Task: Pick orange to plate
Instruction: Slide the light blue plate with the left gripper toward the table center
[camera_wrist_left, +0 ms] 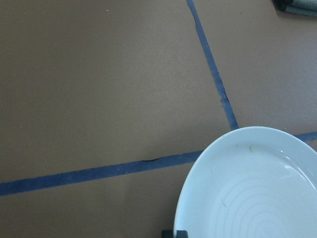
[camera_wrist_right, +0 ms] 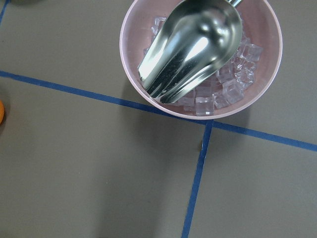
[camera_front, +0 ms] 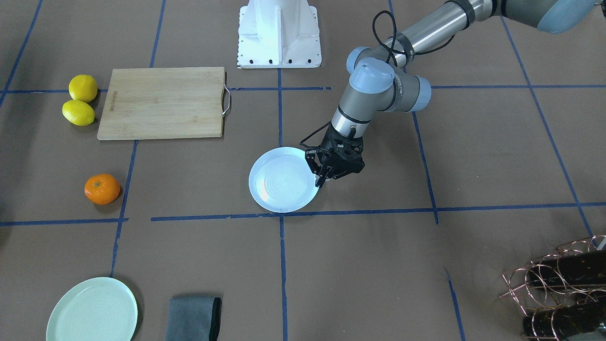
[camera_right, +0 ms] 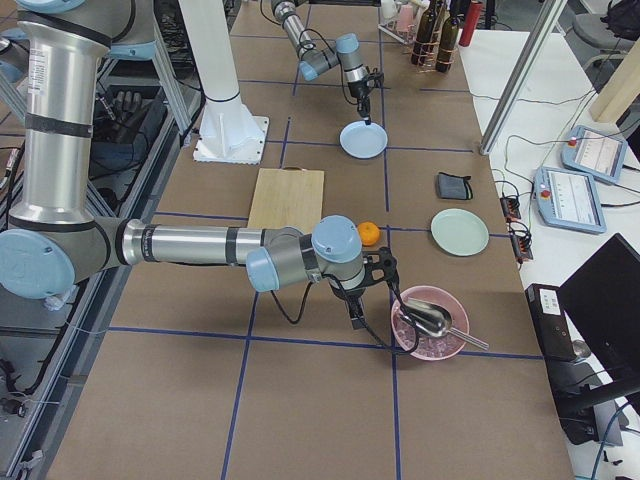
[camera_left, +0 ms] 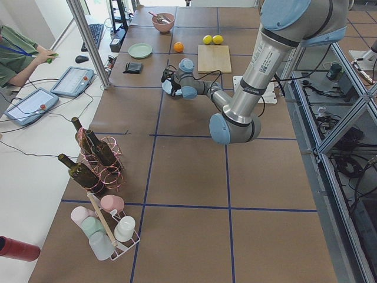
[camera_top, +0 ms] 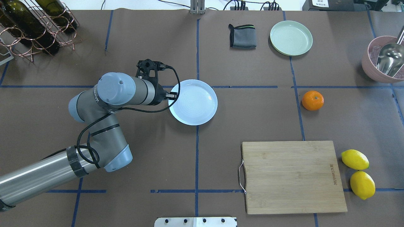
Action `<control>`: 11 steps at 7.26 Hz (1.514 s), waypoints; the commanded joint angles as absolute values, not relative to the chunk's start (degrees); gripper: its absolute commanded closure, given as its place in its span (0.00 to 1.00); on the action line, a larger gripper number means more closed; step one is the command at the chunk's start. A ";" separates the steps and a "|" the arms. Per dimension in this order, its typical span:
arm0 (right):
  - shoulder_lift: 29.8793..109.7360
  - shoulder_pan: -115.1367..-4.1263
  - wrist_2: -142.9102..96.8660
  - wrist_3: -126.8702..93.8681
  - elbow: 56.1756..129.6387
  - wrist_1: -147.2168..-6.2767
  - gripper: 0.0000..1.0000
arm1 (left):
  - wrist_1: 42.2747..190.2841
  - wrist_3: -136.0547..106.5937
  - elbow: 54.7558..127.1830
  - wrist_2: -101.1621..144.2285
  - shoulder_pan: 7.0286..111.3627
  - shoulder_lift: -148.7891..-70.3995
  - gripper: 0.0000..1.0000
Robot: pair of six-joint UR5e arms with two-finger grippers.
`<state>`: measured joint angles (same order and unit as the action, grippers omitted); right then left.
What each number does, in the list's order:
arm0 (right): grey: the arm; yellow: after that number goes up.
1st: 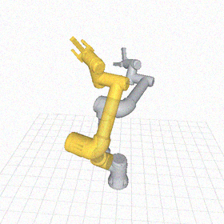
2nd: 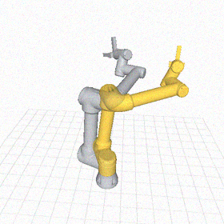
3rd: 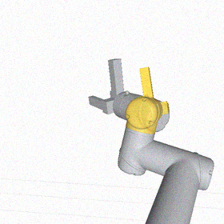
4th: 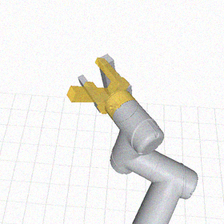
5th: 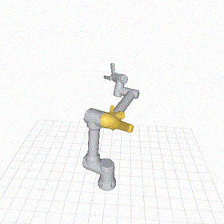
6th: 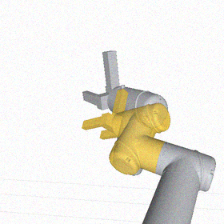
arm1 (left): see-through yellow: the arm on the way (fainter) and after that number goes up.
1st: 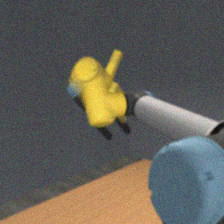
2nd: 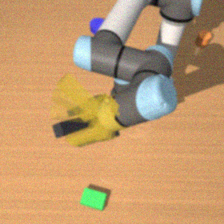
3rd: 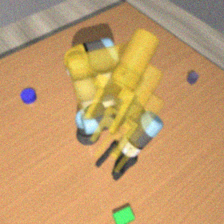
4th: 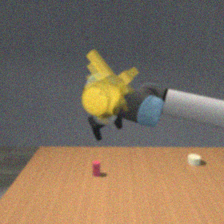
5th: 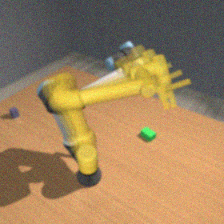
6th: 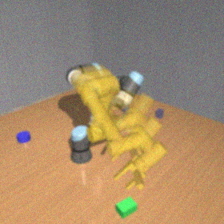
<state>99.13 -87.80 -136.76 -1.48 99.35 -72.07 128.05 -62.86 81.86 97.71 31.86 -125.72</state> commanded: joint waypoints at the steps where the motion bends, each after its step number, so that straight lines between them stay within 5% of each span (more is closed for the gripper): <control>1: 99.05 -87.80 -136.67 -1.41 99.05 -72.07 0.00 | 127.97 -62.84 81.48 97.65 31.64 -125.77 0.96; 2: 99.05 -87.80 -136.67 -1.49 99.14 -72.07 0.00 | 127.97 -63.02 81.47 97.73 31.64 -125.77 0.63; 3: 99.05 -87.80 -136.67 -1.15 98.97 -71.98 0.00 | 128.06 -63.02 81.56 97.65 31.64 -125.77 0.14; 4: 99.05 -87.80 -136.58 -0.88 98.96 -71.90 0.00 | 128.06 -62.58 82.00 97.82 31.64 -125.77 0.00; 7: 98.27 -87.80 -136.41 -4.89 99.23 -67.16 0.00 | 120.82 -53.26 89.33 105.59 37.40 -122.11 0.00; 9: 93.02 -85.97 -136.58 -6.42 99.40 -66.44 0.00 | 108.24 -34.98 98.67 111.49 47.15 -117.10 0.00; 11: 86.53 -77.14 -132.49 -13.85 99.58 -66.79 0.00 | 104.42 -30.41 99.32 131.03 59.62 -108.07 0.00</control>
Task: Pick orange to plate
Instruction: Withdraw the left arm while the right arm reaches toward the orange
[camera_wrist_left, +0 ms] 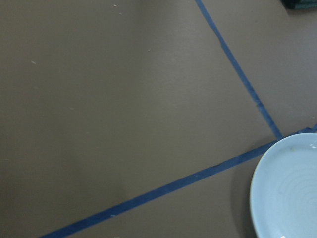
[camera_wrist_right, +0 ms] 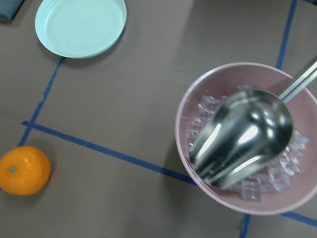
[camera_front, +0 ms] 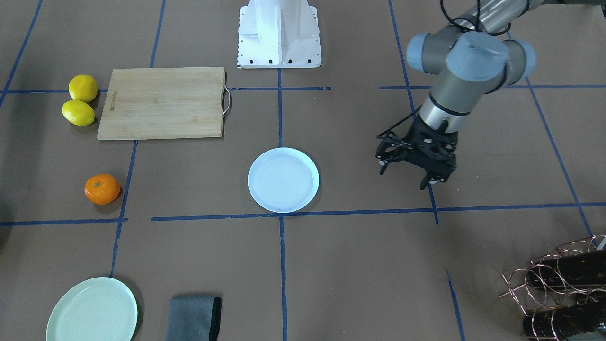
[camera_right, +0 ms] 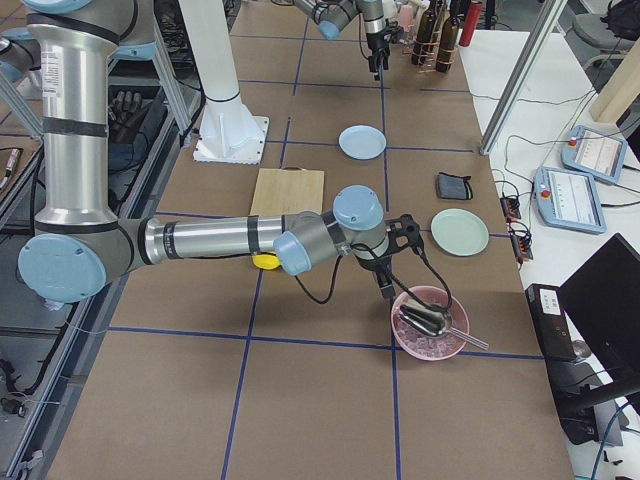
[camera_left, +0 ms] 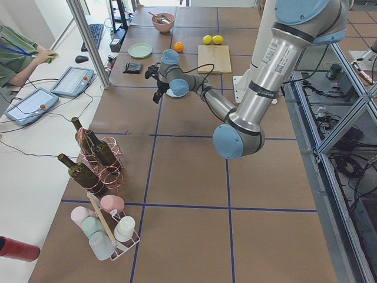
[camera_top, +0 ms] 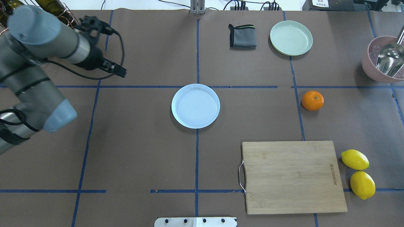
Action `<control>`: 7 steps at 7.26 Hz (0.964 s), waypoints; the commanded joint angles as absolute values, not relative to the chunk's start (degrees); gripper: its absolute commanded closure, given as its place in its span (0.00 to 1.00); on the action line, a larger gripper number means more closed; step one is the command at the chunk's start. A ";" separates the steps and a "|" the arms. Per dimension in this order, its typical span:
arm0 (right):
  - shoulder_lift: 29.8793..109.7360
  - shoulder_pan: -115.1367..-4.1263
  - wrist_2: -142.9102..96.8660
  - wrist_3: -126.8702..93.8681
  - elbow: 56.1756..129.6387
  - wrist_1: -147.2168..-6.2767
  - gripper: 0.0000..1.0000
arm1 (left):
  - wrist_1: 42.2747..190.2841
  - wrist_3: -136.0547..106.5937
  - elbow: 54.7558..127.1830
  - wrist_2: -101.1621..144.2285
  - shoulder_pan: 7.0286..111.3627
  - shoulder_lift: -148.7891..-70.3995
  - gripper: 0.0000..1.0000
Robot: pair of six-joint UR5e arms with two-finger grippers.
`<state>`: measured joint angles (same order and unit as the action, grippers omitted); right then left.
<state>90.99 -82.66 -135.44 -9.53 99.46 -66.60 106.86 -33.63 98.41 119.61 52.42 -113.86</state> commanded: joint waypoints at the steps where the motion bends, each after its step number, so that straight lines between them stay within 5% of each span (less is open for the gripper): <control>1: 84.31 -72.38 -129.75 -14.06 99.15 -67.14 0.00 | 105.02 -30.15 99.75 138.35 66.90 -102.88 0.00; 7: 69.17 -62.67 -128.59 -19.68 102.74 -85.61 0.00 | 99.45 11.24 92.98 135.55 85.86 -86.76 0.00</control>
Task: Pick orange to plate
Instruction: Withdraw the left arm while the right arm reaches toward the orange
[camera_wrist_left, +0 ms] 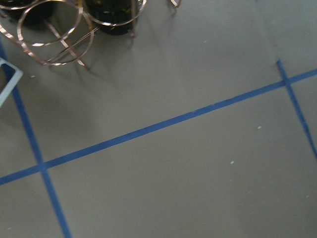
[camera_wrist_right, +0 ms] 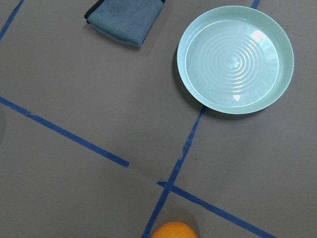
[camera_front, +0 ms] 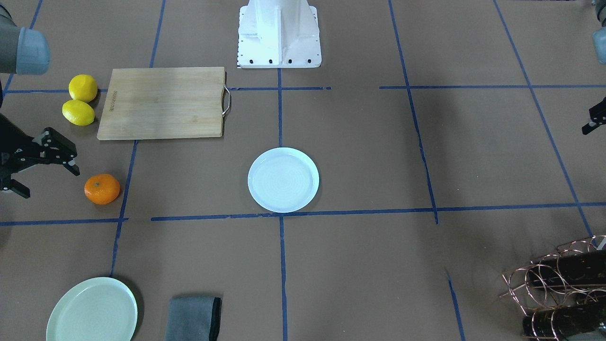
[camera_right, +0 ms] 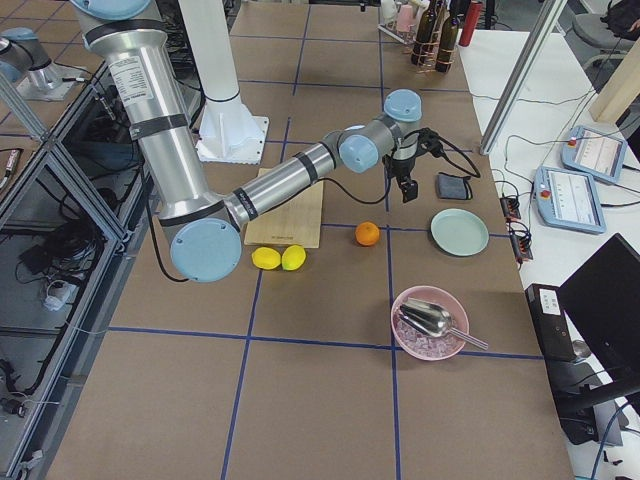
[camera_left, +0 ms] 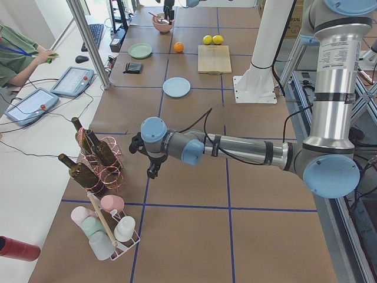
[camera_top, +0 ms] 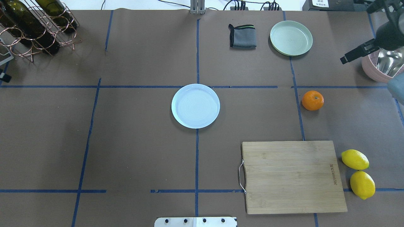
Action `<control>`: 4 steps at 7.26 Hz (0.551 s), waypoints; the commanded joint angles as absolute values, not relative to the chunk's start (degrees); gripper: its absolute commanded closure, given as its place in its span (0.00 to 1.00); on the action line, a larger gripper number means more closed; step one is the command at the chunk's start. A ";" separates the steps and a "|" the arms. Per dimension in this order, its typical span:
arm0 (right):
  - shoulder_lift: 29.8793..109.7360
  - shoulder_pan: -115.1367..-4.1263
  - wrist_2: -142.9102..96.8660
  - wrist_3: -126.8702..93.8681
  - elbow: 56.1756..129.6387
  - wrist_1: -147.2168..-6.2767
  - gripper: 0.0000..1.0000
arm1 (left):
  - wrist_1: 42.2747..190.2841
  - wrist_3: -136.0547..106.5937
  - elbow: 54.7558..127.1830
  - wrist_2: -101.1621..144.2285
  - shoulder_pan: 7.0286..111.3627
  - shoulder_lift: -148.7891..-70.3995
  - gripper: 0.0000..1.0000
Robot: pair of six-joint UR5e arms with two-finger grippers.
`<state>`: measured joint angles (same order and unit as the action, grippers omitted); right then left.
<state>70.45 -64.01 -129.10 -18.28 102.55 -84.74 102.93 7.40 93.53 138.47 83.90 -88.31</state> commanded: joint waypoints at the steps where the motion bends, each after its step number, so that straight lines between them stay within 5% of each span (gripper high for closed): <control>1: 69.26 -62.23 -128.32 -19.69 102.74 -85.61 0.00 | 97.40 12.03 93.86 134.31 86.57 -86.49 0.00; 4: 72.84 -57.50 -124.03 -25.46 102.66 -84.56 0.00 | 97.21 13.89 93.78 134.47 88.95 -84.29 0.00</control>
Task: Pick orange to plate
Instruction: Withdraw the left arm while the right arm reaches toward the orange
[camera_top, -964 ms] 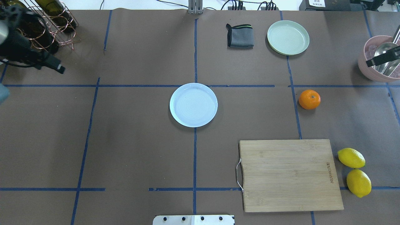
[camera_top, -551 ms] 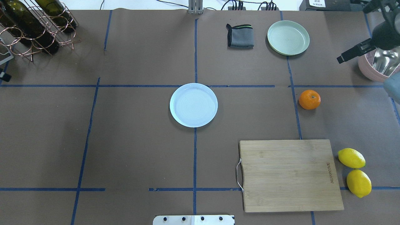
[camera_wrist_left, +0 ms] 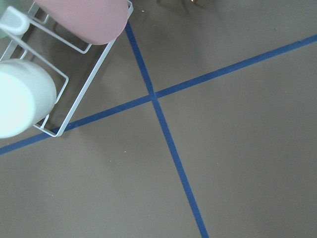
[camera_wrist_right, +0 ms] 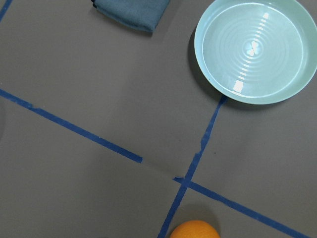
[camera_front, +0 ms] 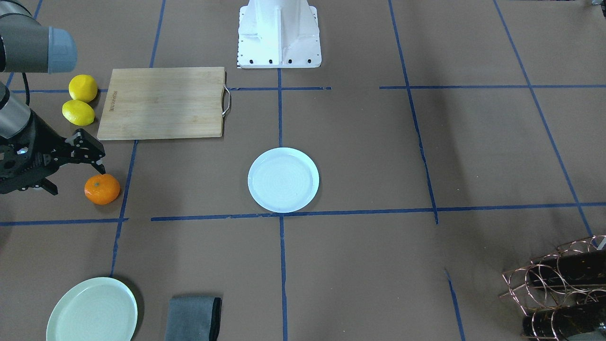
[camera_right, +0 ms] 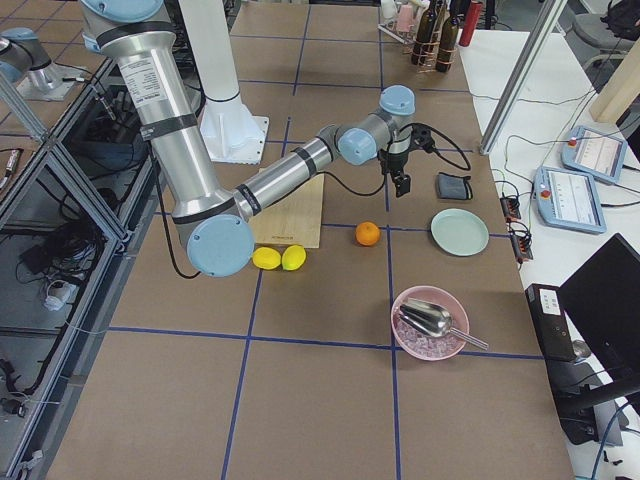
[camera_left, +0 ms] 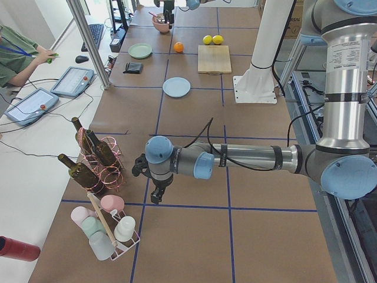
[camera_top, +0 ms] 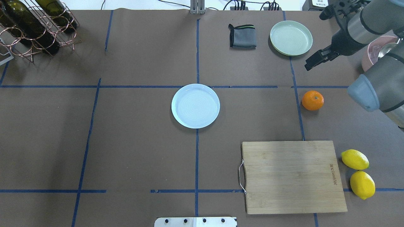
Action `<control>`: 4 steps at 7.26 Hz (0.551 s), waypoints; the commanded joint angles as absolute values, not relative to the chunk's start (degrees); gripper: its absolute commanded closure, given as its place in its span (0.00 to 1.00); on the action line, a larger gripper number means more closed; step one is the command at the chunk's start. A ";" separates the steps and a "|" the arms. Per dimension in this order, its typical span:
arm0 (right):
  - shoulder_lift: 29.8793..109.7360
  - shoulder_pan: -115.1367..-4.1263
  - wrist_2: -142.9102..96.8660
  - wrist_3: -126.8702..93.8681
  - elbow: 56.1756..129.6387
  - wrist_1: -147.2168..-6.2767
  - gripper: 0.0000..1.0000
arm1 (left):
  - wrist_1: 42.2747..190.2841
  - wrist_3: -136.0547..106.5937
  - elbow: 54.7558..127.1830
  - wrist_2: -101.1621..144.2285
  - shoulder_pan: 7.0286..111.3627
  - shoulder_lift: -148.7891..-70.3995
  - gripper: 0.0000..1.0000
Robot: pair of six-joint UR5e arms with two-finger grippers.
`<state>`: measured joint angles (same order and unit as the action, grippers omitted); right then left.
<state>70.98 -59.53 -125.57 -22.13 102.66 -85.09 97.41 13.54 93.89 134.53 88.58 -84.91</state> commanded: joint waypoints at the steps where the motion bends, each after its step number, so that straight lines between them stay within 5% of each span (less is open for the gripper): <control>1: 74.34 -55.65 -121.84 -26.53 102.74 -82.64 0.00 | 97.29 13.89 94.13 134.56 88.95 -83.94 0.00; 4: 79.01 -50.12 -115.61 -35.06 100.12 -69.88 0.00 | 97.47 13.80 94.66 134.47 89.03 -83.67 0.00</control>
<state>77.73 -52.58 -119.20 -32.55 101.46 -73.23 97.33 13.81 94.53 134.50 88.97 -83.84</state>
